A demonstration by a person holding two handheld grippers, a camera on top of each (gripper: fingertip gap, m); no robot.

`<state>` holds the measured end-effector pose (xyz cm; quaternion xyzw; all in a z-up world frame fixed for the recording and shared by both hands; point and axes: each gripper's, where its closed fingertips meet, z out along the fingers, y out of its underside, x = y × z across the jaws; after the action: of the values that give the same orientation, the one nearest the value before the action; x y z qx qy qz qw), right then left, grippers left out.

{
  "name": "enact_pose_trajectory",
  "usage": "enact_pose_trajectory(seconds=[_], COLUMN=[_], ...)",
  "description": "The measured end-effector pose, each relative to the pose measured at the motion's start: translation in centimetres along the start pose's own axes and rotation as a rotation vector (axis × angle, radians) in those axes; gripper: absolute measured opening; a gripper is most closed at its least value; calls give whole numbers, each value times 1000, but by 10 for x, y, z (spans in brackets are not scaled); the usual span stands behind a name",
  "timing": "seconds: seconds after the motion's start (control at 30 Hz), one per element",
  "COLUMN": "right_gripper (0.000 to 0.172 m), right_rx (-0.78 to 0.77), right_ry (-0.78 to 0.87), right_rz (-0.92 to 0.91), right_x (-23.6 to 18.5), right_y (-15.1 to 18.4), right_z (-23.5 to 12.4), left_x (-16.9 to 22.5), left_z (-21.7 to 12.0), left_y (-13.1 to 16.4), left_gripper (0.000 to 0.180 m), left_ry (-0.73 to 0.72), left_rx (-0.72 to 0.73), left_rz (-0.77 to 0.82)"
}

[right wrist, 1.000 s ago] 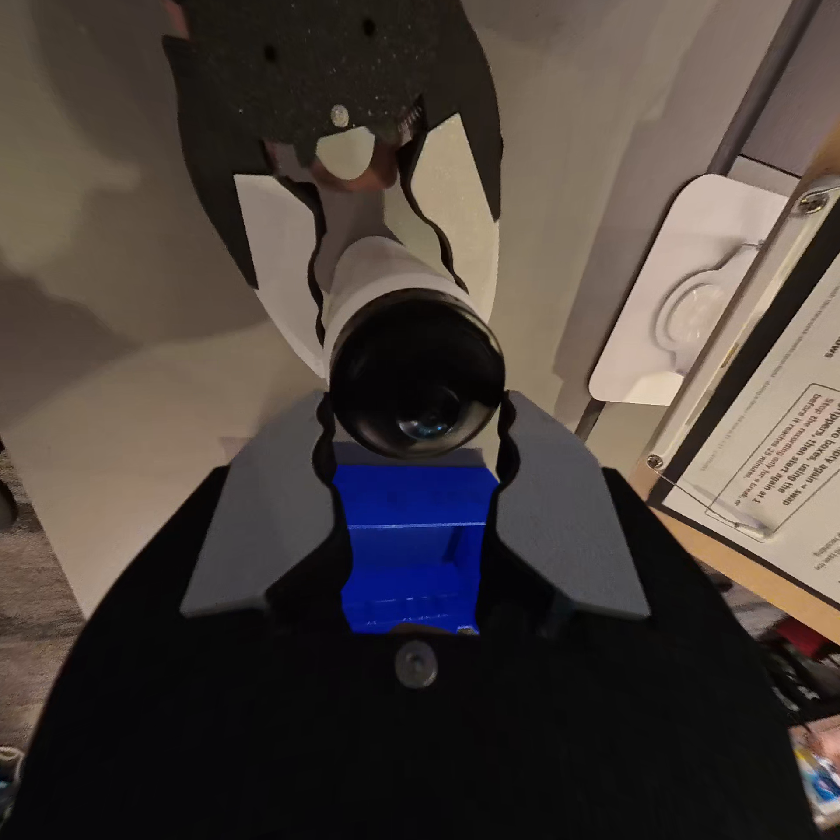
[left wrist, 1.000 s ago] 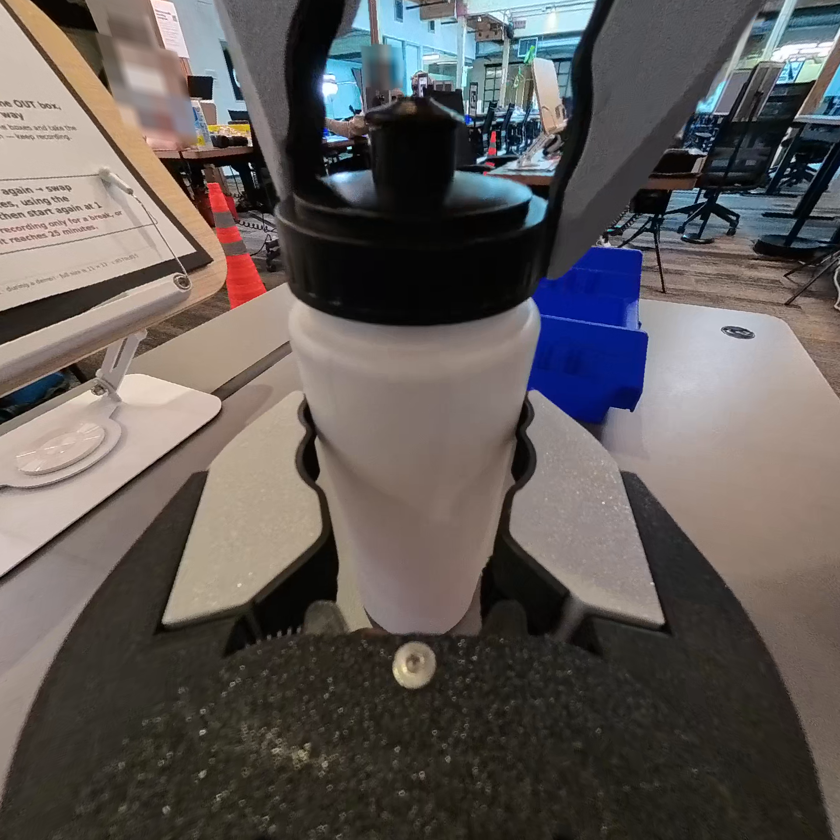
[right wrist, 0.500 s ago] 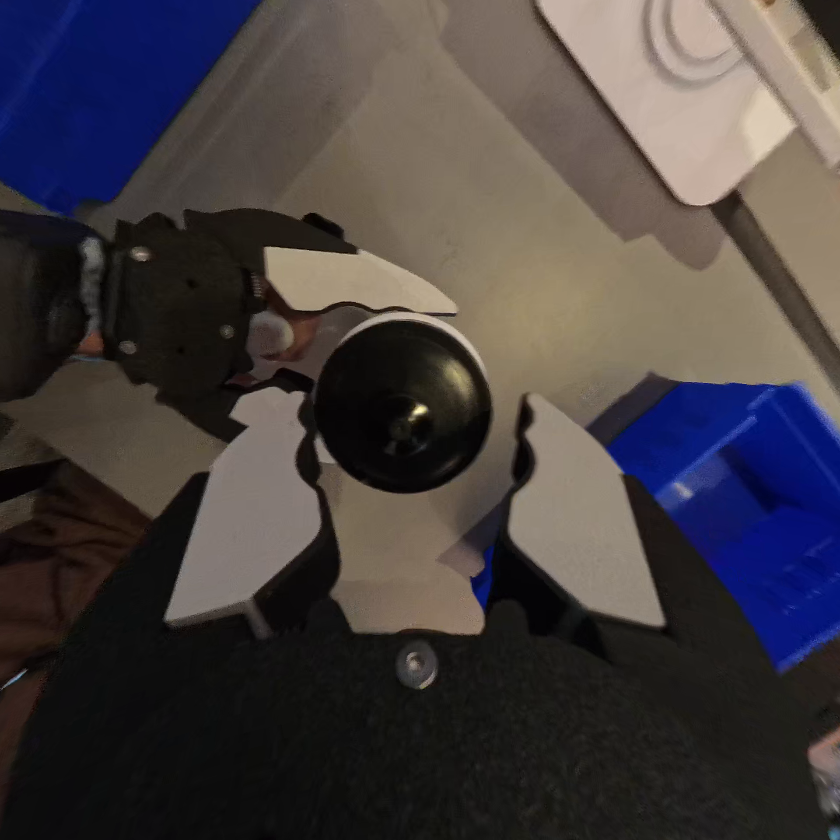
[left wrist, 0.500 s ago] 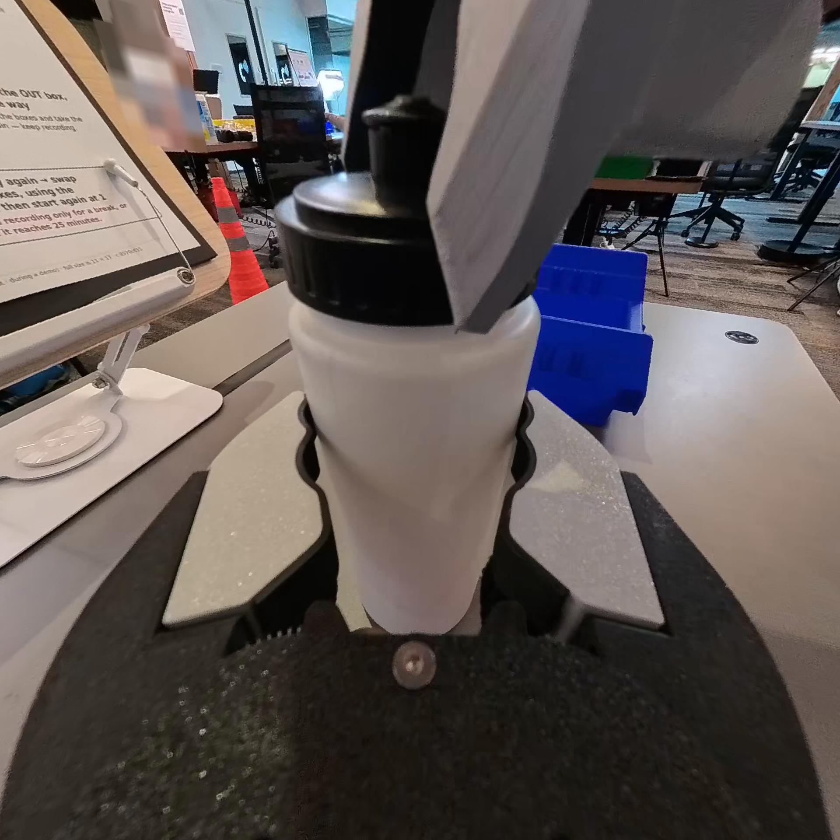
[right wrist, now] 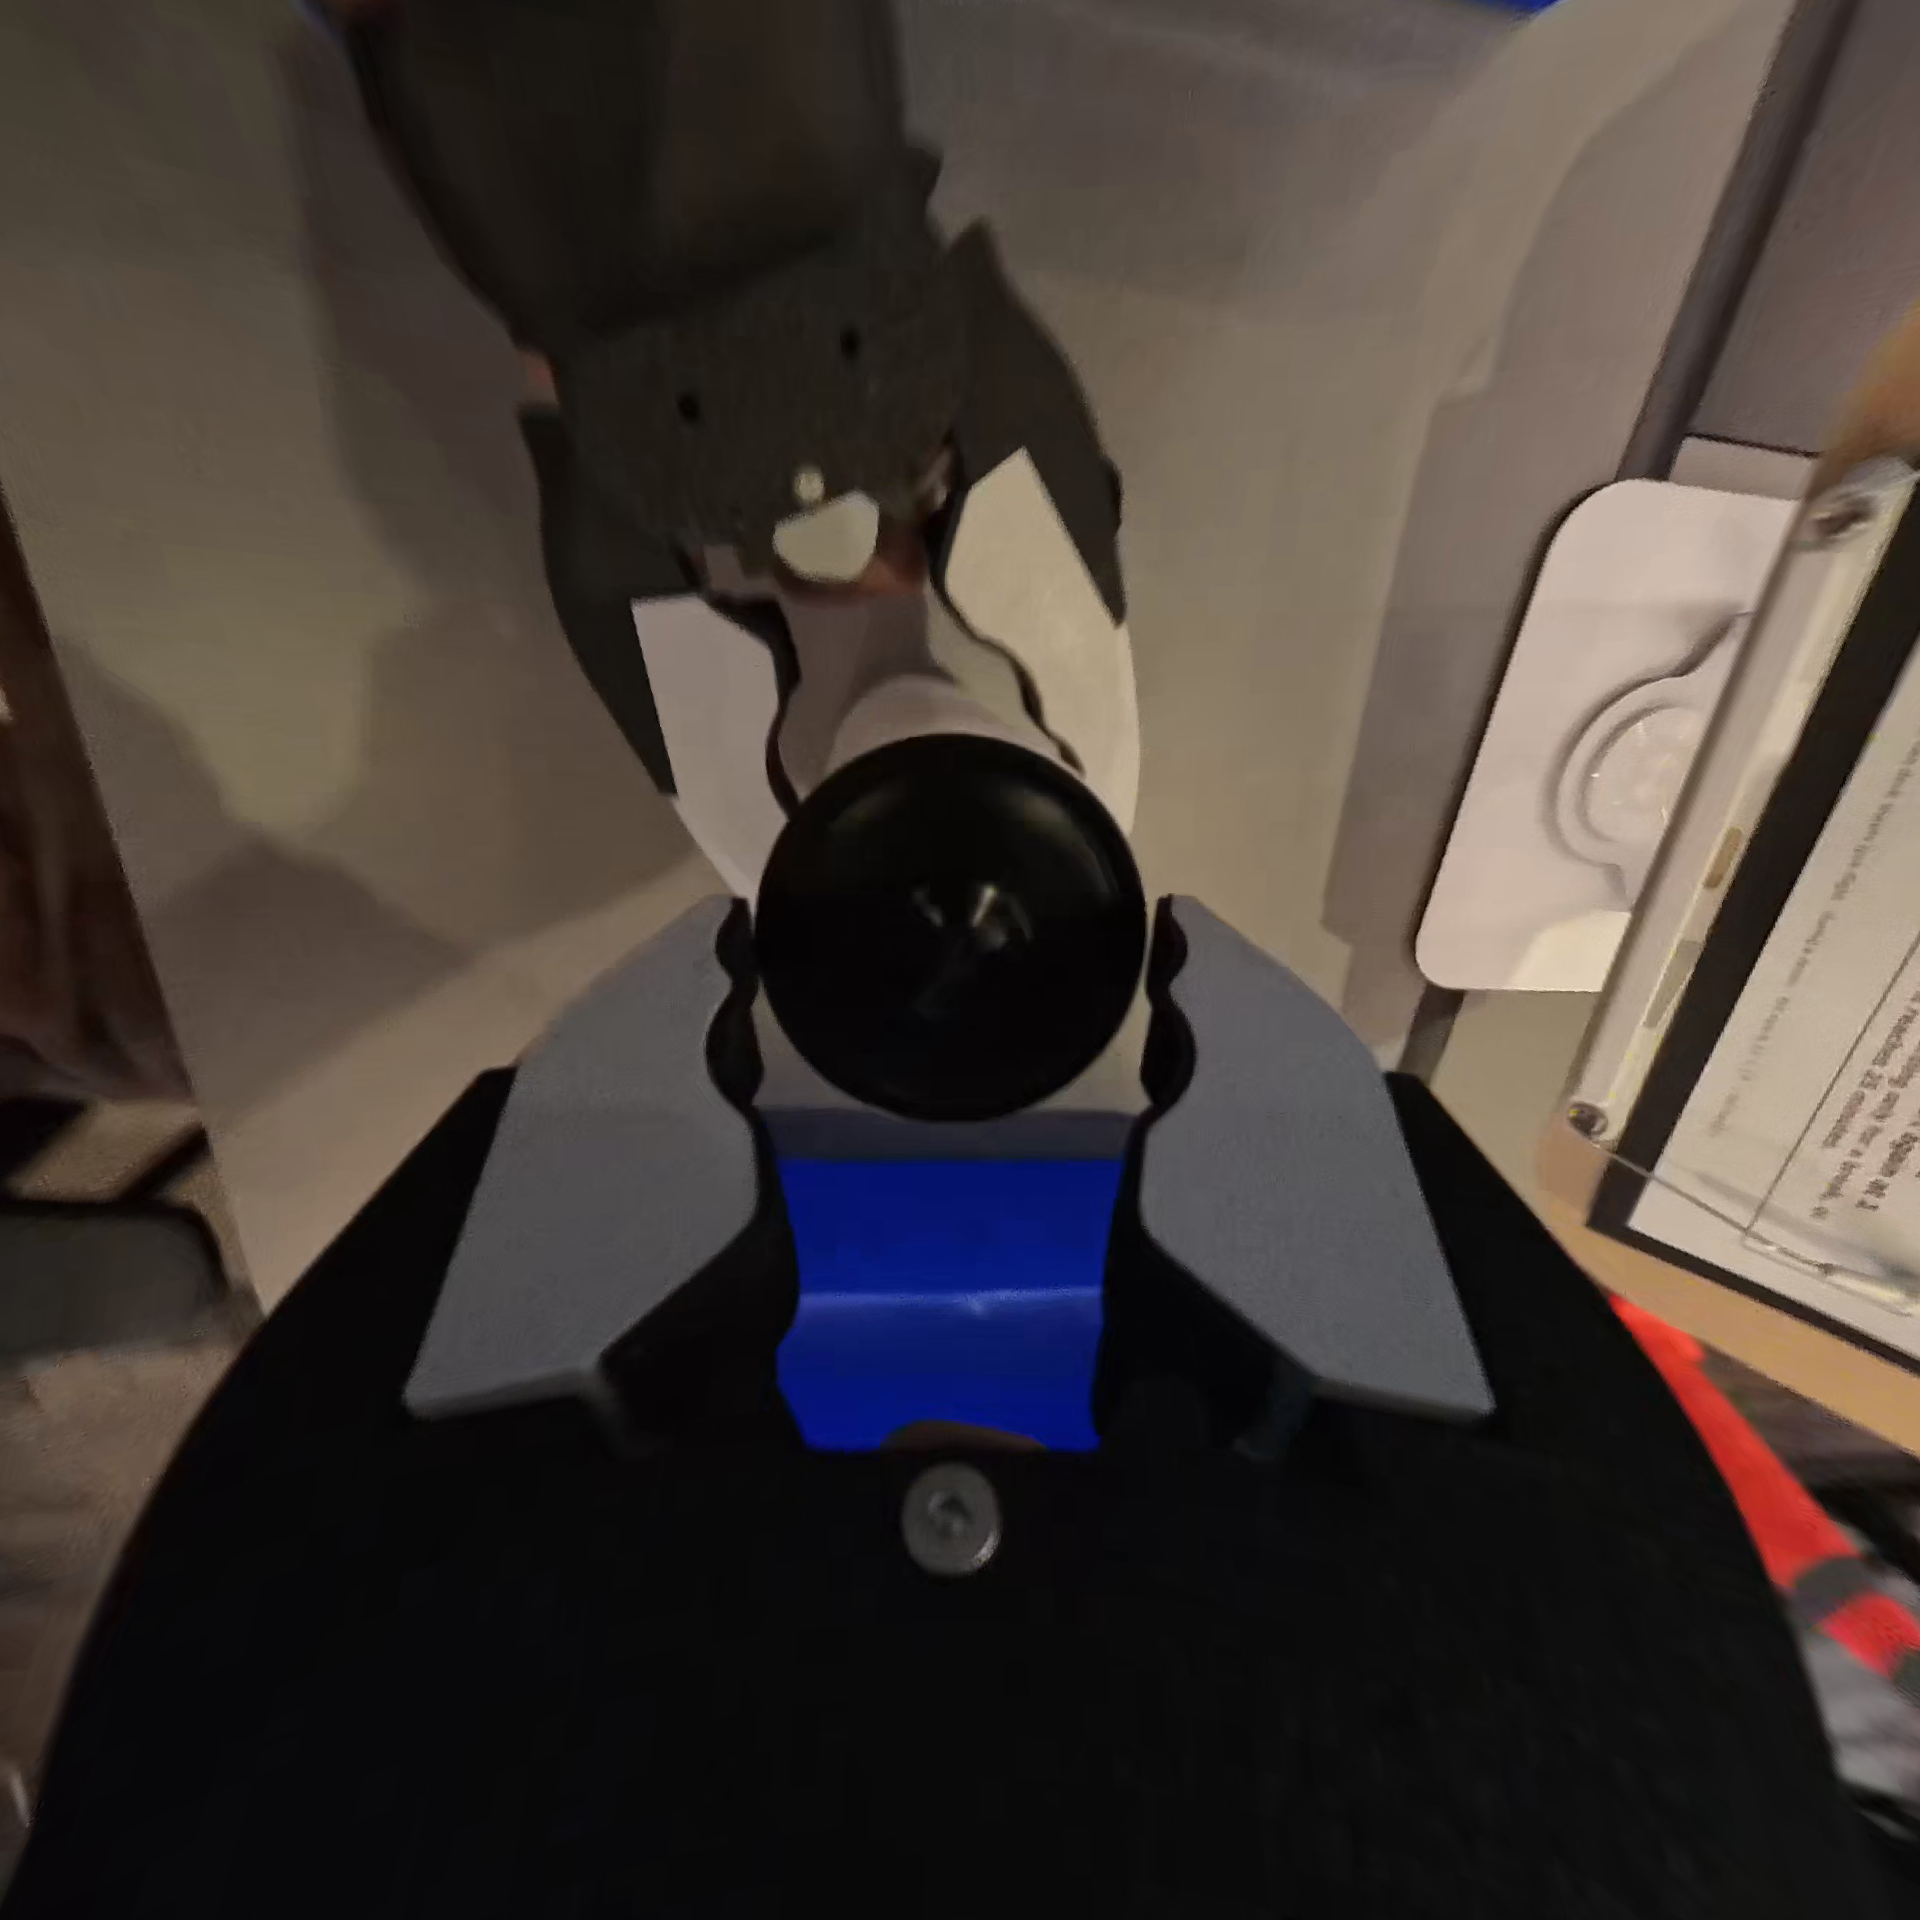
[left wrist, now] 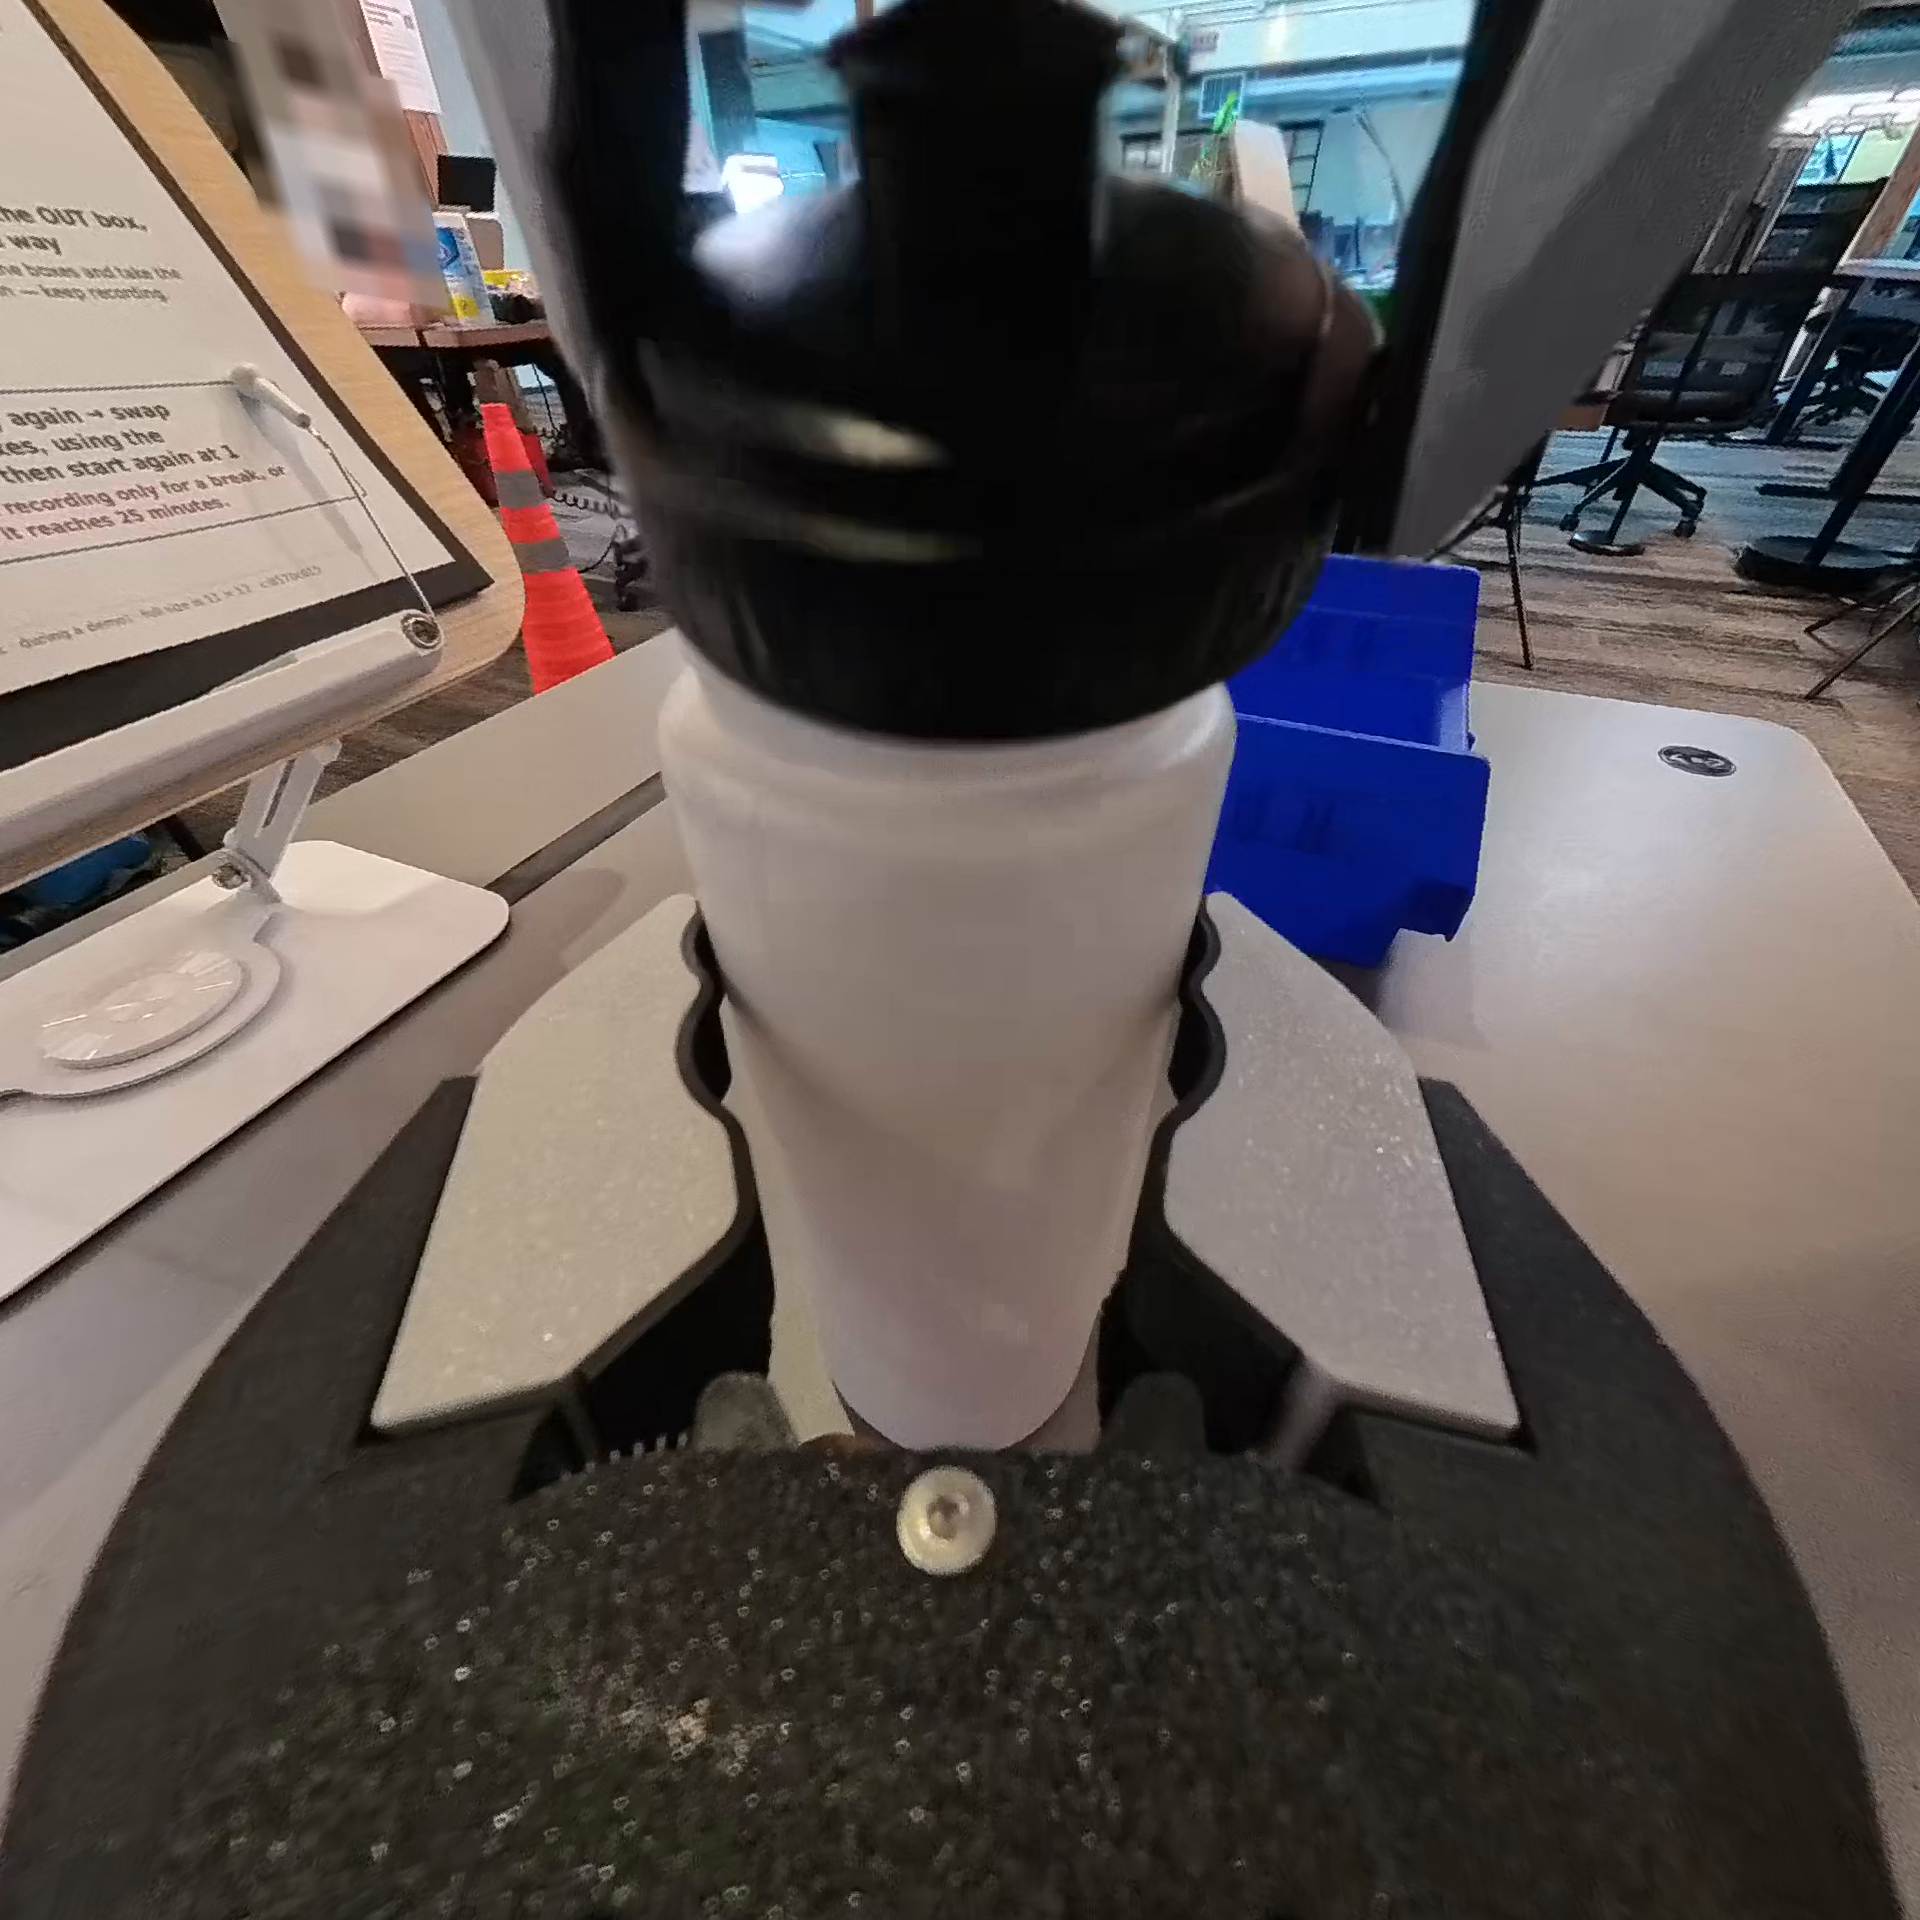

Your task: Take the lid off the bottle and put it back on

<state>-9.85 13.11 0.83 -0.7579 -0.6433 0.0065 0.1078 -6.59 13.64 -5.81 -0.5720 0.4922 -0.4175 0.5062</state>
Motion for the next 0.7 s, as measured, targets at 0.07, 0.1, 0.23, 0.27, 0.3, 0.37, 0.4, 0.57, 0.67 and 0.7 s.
enact_pose_trajectory(seconds=[0.07,0.1,0.23,0.27,0.3,0.37,0.4,0.57,0.67,0.7], right_gripper=[75,80,81,81,83,85,89,92,96,97], right_rx=[92,125,169,185,202,241,259,384,494,529], right_ry=[33,46,193,226,257,294,321,481,512,522], right_rz=[76,94,227,253,268,267,256,260,339,358], right_x=[1,0,8,8,7,-2,-6,-9,-1,4], right_y=[-7,-8,7,9,11,10,10,1,1,2], right_z=[-11,-16,-28,-30,-32,-33,-32,-23,-13,-9], left_x=[0,0,0,0,0,0,0,0,0,0], left_z=[0,0,0,0,0,0,0,0,0,0], left_y=[0,0,0,0,0,0,0,0,1,1], left_gripper=[84,84,84,84,84,84,84,84,84,84], left_ry=[1,1,-1,-1,-1,-1,-1,0,1,1], left_rx=[-1,-1,-4,-5,-5,-4,-4,-6,-8,-8], left_rz=[-2,-1,-1,0,0,-1,-2,0,1,2])
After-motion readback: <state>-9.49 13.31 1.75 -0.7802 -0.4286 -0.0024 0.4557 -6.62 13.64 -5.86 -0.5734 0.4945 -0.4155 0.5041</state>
